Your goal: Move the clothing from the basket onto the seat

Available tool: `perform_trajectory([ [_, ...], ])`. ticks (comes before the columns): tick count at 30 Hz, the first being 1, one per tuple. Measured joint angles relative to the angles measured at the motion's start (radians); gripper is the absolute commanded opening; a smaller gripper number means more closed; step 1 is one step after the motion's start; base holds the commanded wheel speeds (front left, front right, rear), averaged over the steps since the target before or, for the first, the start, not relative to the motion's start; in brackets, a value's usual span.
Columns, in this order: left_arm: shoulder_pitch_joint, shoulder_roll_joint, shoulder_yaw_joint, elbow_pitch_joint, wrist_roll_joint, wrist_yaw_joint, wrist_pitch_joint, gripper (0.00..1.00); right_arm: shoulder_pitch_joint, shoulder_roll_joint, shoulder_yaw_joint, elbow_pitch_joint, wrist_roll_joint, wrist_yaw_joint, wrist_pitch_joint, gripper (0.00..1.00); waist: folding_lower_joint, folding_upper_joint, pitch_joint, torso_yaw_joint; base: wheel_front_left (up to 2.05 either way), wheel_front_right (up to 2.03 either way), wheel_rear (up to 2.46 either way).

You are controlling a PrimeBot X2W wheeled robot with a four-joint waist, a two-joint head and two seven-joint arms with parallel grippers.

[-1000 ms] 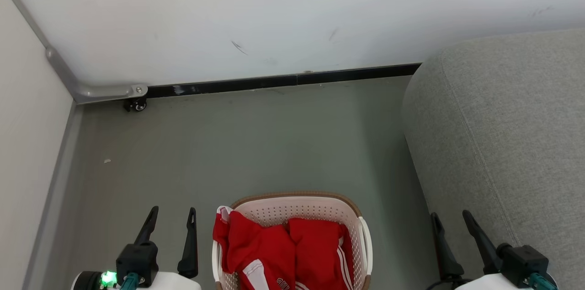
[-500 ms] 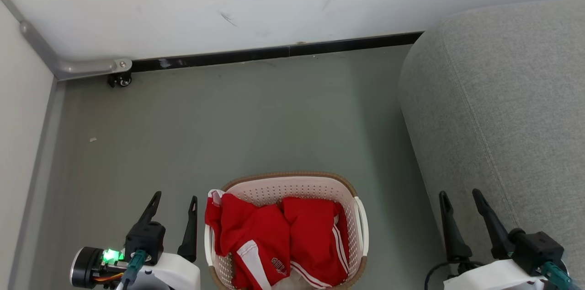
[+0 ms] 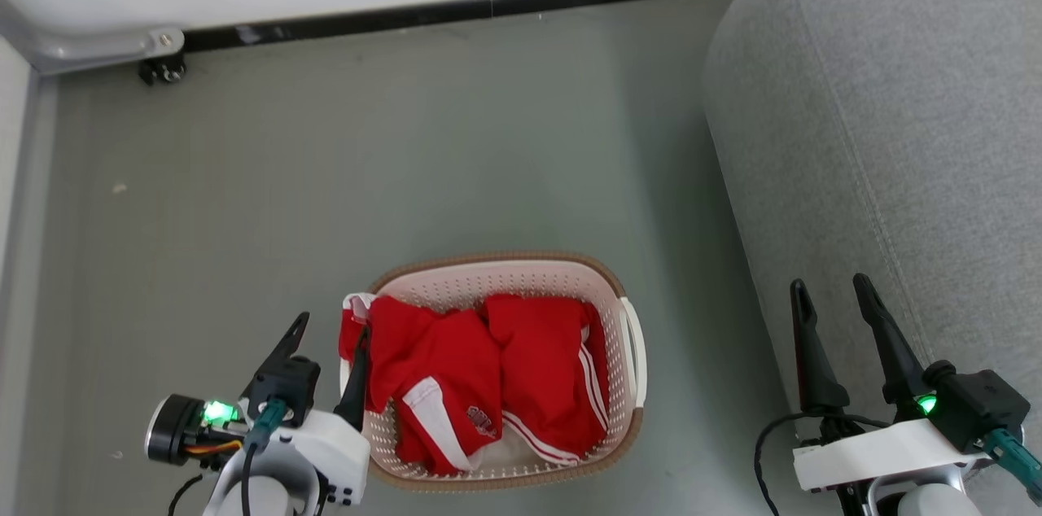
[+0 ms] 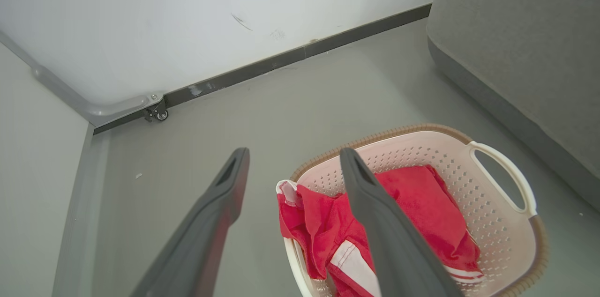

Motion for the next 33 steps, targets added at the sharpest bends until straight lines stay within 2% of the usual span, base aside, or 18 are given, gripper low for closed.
perform_trajectory([
  [23,-0.202,-0.006,0.013,0.137,0.009,0.011,0.000,1.00,-0.139,-0.002,0.029,-0.100,0.027,0.000,-0.001,1.00,0.0000,0.0000,0.258,-0.060,0.00,0.00,0.00],
  [33,-0.279,0.001,0.041,0.202,0.008,0.049,0.000,1.00,-0.194,-0.004,0.055,-0.118,0.034,0.000,-0.001,1.00,-0.0001,0.0000,0.346,-0.084,0.00,0.00,0.00],
])
